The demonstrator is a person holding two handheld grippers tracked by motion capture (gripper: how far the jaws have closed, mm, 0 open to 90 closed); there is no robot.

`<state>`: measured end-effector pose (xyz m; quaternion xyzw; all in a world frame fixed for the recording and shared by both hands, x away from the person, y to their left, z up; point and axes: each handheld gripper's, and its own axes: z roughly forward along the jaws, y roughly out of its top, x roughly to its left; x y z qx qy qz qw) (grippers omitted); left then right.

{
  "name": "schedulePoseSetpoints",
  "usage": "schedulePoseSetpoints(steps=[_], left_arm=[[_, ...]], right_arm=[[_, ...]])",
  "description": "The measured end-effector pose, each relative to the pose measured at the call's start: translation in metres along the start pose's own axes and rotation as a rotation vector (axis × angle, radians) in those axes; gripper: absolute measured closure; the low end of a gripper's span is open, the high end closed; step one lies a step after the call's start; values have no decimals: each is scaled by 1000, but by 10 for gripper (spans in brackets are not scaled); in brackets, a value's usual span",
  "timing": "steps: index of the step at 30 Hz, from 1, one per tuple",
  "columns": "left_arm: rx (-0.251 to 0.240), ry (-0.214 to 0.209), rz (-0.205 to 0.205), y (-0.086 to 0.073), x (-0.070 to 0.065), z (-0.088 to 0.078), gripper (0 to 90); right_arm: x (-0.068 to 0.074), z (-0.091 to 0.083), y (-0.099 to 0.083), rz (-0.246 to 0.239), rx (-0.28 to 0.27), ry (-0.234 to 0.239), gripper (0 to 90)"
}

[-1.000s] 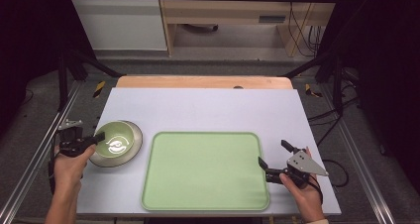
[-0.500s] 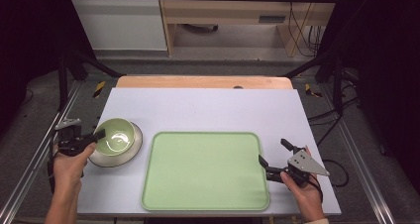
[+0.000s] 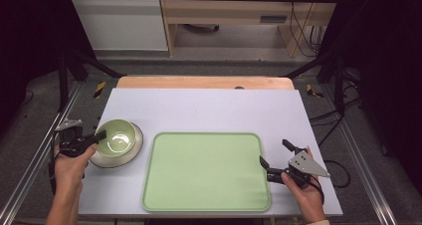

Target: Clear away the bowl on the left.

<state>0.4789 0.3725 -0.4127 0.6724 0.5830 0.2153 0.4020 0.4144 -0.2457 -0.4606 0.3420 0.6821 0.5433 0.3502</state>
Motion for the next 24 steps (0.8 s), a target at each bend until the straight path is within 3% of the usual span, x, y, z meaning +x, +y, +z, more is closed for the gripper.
schedulePoseSetpoints(steps=[5,7,8,10,17,24], left_arm=[[-13,-22,-22,1,0,0,827],[-15,-40,-40,1,1,0,825],[-26,-74,-59,2,1,-2,826],[-37,-81,-65,2,2,-3,827],[-30,-47,-49,1,4,-12,827],[-56,-96,-58,7,-5,-15,827]], right_arm=[[1,3,0,-11,5,-8,44],[1,4,-1,-11,7,-6,44],[1,6,-1,-16,10,-11,44],[1,9,-1,-15,12,-8,44],[5,12,1,-25,10,6,44],[3,9,0,2,1,10,40]])
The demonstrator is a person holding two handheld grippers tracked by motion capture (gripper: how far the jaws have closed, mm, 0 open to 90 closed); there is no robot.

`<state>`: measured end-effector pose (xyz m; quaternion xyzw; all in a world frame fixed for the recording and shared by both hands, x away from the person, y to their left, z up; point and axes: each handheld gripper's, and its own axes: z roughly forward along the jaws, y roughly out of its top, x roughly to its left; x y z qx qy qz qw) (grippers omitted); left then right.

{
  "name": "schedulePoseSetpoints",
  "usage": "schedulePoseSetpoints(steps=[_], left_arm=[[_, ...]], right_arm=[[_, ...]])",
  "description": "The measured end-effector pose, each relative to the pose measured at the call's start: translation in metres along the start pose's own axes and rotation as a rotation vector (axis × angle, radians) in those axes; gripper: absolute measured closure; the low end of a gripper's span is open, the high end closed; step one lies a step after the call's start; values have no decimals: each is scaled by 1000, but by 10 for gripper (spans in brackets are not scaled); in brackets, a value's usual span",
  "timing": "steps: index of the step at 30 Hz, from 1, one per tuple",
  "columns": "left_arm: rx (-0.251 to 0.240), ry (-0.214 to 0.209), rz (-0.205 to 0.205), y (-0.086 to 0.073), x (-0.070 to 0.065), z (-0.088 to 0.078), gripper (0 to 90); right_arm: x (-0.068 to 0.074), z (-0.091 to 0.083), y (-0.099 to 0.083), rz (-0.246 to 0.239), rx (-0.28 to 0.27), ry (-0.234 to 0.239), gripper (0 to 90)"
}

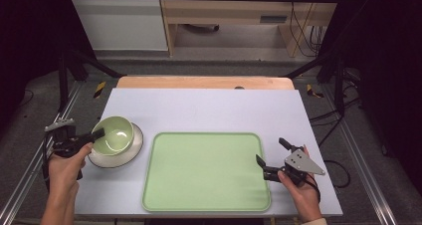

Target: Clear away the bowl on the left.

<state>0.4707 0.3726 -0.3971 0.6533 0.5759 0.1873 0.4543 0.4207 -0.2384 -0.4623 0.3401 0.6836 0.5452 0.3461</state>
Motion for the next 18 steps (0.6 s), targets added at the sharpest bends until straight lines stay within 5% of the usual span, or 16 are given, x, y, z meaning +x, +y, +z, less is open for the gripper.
schedulePoseSetpoints(steps=[18], left_arm=[[21,-67,88,5,-46,11,826]], right_arm=[[3,1,-1,12,48,16,40]])
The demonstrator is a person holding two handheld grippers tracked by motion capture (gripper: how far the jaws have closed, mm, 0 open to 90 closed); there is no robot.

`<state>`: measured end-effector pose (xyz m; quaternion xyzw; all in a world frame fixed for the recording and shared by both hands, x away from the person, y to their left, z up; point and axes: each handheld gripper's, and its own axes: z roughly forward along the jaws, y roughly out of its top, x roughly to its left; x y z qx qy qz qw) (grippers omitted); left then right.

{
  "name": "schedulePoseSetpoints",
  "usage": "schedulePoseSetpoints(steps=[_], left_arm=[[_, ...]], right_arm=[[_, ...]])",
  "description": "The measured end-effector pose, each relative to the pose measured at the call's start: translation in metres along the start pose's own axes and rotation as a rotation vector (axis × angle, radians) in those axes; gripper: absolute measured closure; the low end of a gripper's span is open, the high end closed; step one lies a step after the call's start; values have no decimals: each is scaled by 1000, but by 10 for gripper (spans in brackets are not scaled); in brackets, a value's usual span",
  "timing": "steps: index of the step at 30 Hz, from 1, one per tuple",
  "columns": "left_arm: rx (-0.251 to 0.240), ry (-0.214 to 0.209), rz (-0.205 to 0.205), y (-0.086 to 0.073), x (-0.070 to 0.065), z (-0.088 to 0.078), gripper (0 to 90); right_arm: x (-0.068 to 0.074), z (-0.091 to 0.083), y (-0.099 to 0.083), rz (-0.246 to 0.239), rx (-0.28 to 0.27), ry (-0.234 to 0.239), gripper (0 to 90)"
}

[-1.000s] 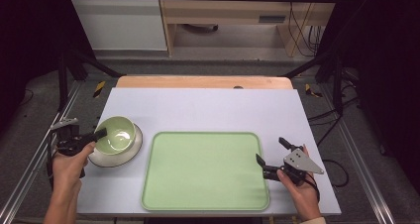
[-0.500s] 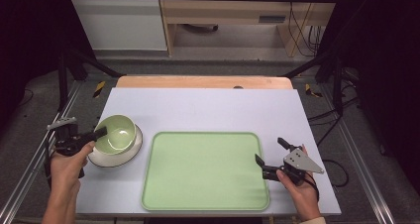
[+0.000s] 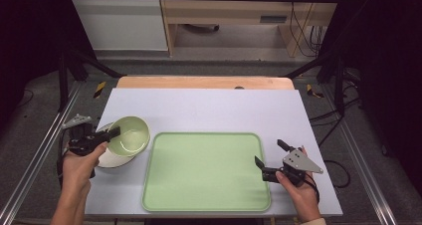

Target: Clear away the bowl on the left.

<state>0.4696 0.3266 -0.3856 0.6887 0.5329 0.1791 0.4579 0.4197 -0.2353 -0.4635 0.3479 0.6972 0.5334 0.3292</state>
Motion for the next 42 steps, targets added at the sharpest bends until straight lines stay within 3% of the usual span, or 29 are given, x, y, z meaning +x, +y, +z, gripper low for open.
schedulePoseSetpoints(steps=[4,9,14,26,32,42], left_arm=[[12,-34,27,0,-16,9,827],[21,-73,25,-3,-29,19,827],[42,-109,65,-3,-47,28,827],[87,-141,95,-10,-65,46,827],[94,-150,109,-6,-71,55,827],[136,-197,136,-13,-93,75,826]], right_arm=[[0,-2,1,11,-15,-5,40],[3,5,3,33,-25,-6,42],[8,9,2,-2,2,5,50],[7,10,1,1,16,-8,55],[7,12,0,6,27,-6,59],[6,14,0,9,38,-23,63]])
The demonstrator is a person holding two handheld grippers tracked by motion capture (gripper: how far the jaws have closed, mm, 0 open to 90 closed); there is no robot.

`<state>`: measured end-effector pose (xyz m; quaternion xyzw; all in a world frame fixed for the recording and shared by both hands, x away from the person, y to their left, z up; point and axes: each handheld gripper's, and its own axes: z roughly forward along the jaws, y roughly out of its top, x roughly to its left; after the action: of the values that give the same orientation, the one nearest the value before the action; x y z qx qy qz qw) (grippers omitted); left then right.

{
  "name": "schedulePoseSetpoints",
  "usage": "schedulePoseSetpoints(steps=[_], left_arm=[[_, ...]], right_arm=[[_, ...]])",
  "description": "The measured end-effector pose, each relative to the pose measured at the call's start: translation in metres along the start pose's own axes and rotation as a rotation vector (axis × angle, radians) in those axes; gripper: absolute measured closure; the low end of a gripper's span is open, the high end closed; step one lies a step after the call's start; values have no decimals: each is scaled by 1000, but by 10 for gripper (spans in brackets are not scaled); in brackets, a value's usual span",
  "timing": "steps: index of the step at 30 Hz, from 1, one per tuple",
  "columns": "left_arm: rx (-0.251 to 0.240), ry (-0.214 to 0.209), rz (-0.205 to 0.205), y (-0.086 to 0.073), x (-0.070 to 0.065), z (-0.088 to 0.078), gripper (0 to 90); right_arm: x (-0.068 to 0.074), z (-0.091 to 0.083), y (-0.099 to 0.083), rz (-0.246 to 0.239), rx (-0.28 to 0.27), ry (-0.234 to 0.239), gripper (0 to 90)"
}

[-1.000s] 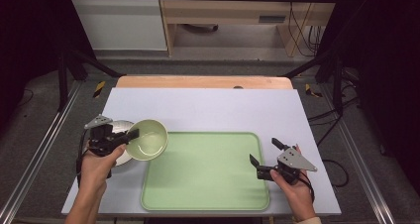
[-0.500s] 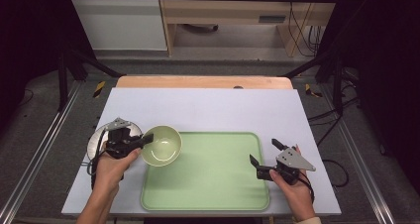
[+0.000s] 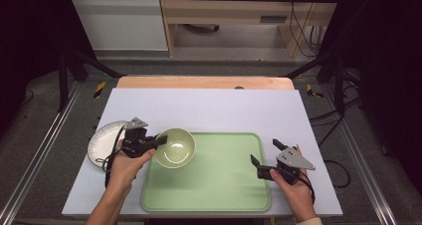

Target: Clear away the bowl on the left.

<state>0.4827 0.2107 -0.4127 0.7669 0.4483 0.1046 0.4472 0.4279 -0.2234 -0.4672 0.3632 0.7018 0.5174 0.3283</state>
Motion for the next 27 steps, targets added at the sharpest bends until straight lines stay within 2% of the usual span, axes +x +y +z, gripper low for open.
schedulePoseSetpoints(steps=[9,11,16,27], left_arm=[[26,-23,17,0,-8,13,827],[34,-30,20,-1,-9,17,826],[64,-37,27,-5,-14,27,826],[82,-59,56,-7,-32,37,826]], right_arm=[[-1,1,0,-6,-5,-13,65],[-2,1,1,-7,-18,11,60],[-2,0,1,-32,-25,9,58],[-4,-1,2,-10,-10,34,62]])
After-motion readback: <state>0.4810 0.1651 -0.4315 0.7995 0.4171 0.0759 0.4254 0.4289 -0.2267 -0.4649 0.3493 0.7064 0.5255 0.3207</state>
